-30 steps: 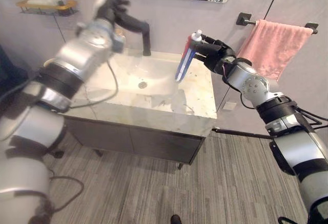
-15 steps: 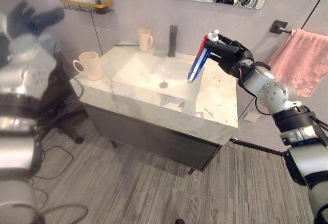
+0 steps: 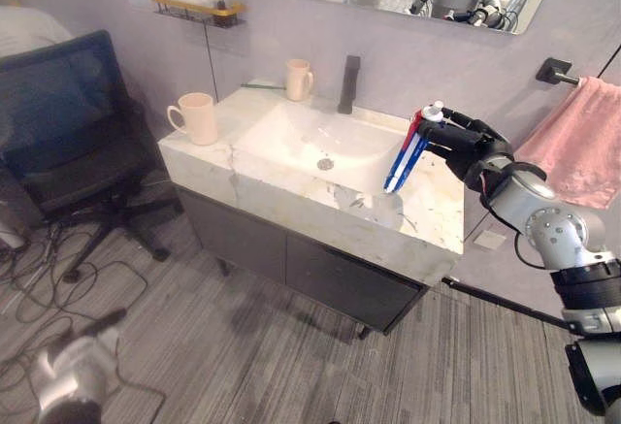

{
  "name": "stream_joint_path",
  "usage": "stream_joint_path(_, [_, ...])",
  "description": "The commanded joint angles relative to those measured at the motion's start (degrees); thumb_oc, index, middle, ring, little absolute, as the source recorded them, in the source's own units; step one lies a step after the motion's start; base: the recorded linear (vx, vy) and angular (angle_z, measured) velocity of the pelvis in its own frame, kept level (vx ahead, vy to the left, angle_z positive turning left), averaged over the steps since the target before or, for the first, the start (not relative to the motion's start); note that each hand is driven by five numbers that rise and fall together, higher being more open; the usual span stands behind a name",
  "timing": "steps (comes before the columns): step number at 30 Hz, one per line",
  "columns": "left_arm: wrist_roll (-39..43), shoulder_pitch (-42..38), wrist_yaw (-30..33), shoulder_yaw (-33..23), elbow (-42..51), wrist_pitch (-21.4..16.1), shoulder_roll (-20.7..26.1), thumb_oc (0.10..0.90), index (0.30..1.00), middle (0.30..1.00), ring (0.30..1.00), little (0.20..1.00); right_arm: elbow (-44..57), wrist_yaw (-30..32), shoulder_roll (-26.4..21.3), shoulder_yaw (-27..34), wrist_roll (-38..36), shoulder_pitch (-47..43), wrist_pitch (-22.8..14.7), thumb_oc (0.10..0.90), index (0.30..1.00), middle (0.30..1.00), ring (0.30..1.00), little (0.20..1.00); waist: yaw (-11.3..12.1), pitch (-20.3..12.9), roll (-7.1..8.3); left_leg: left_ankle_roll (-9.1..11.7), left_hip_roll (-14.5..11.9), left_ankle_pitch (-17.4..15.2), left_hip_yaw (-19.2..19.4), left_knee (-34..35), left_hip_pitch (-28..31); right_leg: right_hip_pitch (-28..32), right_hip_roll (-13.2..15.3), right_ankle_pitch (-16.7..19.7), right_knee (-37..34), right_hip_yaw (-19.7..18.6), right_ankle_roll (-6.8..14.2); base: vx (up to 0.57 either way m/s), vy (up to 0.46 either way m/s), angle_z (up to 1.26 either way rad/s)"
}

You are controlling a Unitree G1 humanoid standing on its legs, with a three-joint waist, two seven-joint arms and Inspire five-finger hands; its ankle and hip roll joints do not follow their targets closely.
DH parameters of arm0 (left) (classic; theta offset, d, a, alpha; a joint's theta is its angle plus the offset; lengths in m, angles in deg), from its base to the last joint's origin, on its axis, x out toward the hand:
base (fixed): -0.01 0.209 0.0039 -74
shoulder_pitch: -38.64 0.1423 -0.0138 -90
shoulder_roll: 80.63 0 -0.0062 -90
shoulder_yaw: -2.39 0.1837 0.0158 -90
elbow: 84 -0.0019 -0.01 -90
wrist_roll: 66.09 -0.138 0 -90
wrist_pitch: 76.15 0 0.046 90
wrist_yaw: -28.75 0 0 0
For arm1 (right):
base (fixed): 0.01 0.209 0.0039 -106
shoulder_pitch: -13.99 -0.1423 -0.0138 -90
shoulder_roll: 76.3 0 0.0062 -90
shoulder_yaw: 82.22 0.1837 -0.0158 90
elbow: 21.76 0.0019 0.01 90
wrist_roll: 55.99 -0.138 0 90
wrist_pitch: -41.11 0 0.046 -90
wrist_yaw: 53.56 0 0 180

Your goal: Organize the bathroom.

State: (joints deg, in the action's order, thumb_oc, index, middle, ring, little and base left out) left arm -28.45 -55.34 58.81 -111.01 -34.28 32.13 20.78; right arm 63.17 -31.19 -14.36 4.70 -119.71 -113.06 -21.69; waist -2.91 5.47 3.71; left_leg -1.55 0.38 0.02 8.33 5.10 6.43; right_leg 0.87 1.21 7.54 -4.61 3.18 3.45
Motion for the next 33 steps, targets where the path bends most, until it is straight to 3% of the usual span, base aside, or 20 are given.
stream_joint_path(1, [-6.4,-0.3,-5.5,5.3,-3.8,-3.1,6.2,0.8,0.9,0.9,0.9,0.9,-0.4,-2.1,-4.8,4.8,-2.1,-10.0,-5.1,0.4,0.3,0.3,0.3,0.3,0.4,-6.8,-0.09,2.5,-1.2,-0.7,-1.8,-0.1,-2.1,2.2,0.4,-7.2,3.8,1.2,4.8,-0.03,0.025,0.09])
stream_joint_path(2, [-5.8,-0.2,-8.8,6.9,-8.6,-0.4,6.0,0.8,0.9,0.9,0.9,0.9,-1.3,-2.8,-5.2,4.0,-2.4,-11.0,-5.2,0.4,0.3,0.3,0.3,0.3,0.1,-6.8,-0.17,2.5,-1.2,-0.7,-1.5,-0.1,-2.1,2.1,0.4,-7.1,3.9,1.2,4.9,-0.02,0.026,0.06])
stream_joint_path(3, [-13.6,-0.1,-12.6,10.2,-13.9,1.0,6.7,0.8,0.9,0.9,0.9,0.9,-2.1,-3.5,-5.3,2.8,-2.5,-12.2,-5.3,0.4,0.3,0.3,0.3,0.3,-0.3,-6.7,-0.33,2.6,-1.3,-0.6,-1.1,-0.1,-2.1,1.9,0.4,-7.0,4.0,1.3,5.1,-0.03,0.03,0.04])
stream_joint_path(4, [-14.7,-0.1,-13.5,10.9,-15.7,0.5,6.9,0.8,0.9,0.9,0.9,0.9,-2.1,-3.6,-5.4,2.4,-2.8,-12.5,-5.4,0.4,0.3,0.3,0.3,0.3,-0.5,-6.6,-0.36,2.5,-1.3,-0.6,-1.0,-0.1,-2.1,1.9,0.4,-7.0,4.1,1.2,5.1,0.0,0.0,0.0])
stream_joint_path(5, [-18.5,-0.2,-16.9,11.7,-17.6,2.6,7.1,0.8,0.9,0.9,0.9,0.9,-2.0,-3.9,-5.5,1.9,-3.0,-12.8,-5.3,0.4,0.3,0.3,0.3,0.3,-0.7,-6.6,-0.44,2.4,-1.3,-0.6,-0.9,-0.1,-2.1,1.8,0.4,-7.1,4.2,1.1,5.1,-0.02,0.022,-0.04])
stream_joint_path(6, [-23.7,-0.5,-20.5,16.0,-23.3,1.4,6.9,0.8,0.9,0.9,0.9,0.9,-2.0,-4.1,-5.0,0.8,-3.0,-13.4,-5.5,0.4,0.3,0.3,0.3,0.3,-1.3,-6.5,-0.56,2.4,-1.3,-0.6,-0.5,-0.1,-2.2,1.6,0.4,-7.1,4.3,1.1,5.2,-0.03,0.022,-0.09])
stream_joint_path(9, [-30.1,-1.7,-25.4,22.9,-32.8,2.5,5.6,0.8,0.9,0.9,0.9,0.9,-3.0,-6.0,-4.4,-0.7,-3.2,-14.1,-5.9,0.4,0.3,0.3,0.3,0.3,-2.3,-6.4,-0.79,2.3,-1.3,-0.7,0.1,-0.1,-2.4,1.1,0.4,-7.3,4.6,0.7,5.4,-0.03,0.016,-0.11])
stream_joint_path(12, [-33.3,-2.0,-25.8,28.3,-39.6,4.0,1.9,0.8,0.9,0.9,0.9,0.9,-3.2,-7.3,-2.7,-2.3,-2.7,-14.4,-6.7,0.4,0.3,0.3,0.3,0.3,-3.3,-6.1,-0.85,2.2,-1.4,-0.9,0.7,-0.1,-2.4,0.6,0.3,-7.7,5.1,0.4,5.4,-0.02,0.012,-0.18])
stream_joint_path(14, [-42.0,-1.8,-26.5,32.0,-41.1,6.5,-0.1,0.8,0.9,0.9,0.9,0.9,-2.1,-6.7,-1.6,-3.1,-2.9,-14.6,-6.6,0.4,0.3,0.3,0.3,0.3,-3.9,-5.9,-0.73,2.2,-1.6,-1.0,1.5,-0.1,-2.4,0.4,0.2,-7.8,5.3,0.3,5.3,-0.01,0.003,-0.18])
stream_joint_path(17, [-46.1,-1.2,-27.9,35.2,-41.4,8.6,-1.4,0.8,0.9,0.9,0.9,0.9,-0.9,-5.9,-1.2,-3.9,-3.4,-15.1,-6.3,0.4,0.3,0.3,0.3,0.3,-4.1,-5.7,-0.52,2.3,-1.7,-0.9,1.6,-0.1,-2.5,0.2,0.1,-8.0,5.6,0.0,5.3,-0.01,-0.007,-0.04])
stream_joint_path(23, [-65.0,-0.4,-30.4,45.1,-39.0,5.8,-3.7,0.8,0.9,0.9,0.9,0.9,0.0,-5.7,0.3,-4.7,-3.1,-15.9,-5.7,0.4,0.3,0.3,0.3,0.3,-4.2,-5.0,-0.11,2.1,-2.0,-0.9,2.1,-0.1,-2.8,-0.6,-0.2,-8.6,6.8,-0.1,5.1,0.0,-0.009,-0.11])
stream_joint_path(27, [-65.6,0.0,-28.6,49.5,-36.7,4.1,-3.8,0.8,0.9,0.9,0.9,0.9,-0.3,-6.2,0.9,-5.0,-2.2,-16.2,-5.5,0.4,0.3,0.3,0.3,0.3,-3.9,-4.2,-0.02,2.0,-2.0,-0.8,1.8,-0.1,-3.0,-1.0,-0.3,-9.2,7.8,-0.1,4.9,0.0,-0.006,-0.02])
stream_joint_path(31, [-53.6,0.1,-26.8,48.5,-36.5,2.4,-3.7,0.8,0.9,0.9,0.9,0.9,-1.3,-6.8,1.4,-5.5,-1.4,-16.9,-5.2,0.4,0.3,0.3,0.3,0.3,-3.2,-3.4,0.3,1.9,-2.3,-1.0,1.7,-1.1,-3.2,-1.2,-0.3,-10.0,8.9,0.0,4.5,0.02,-0.018,0.0])
stream_joint_path(33, [-46.7,0.4,-25.2,44.0,-37.3,0.9,-4.4,0.8,0.9,0.9,0.9,0.9,-2.2,-7.5,1.4,-5.3,-0.5,-16.8,-4.9,0.4,0.3,0.3,0.3,0.3,-2.6,-3.3,0.62,1.8,-2.4,-1.5,1.6,-2.7,-3.7,-1.1,-0.4,-10.5,9.5,0.1,4.1,0.05,-0.036,0.01])
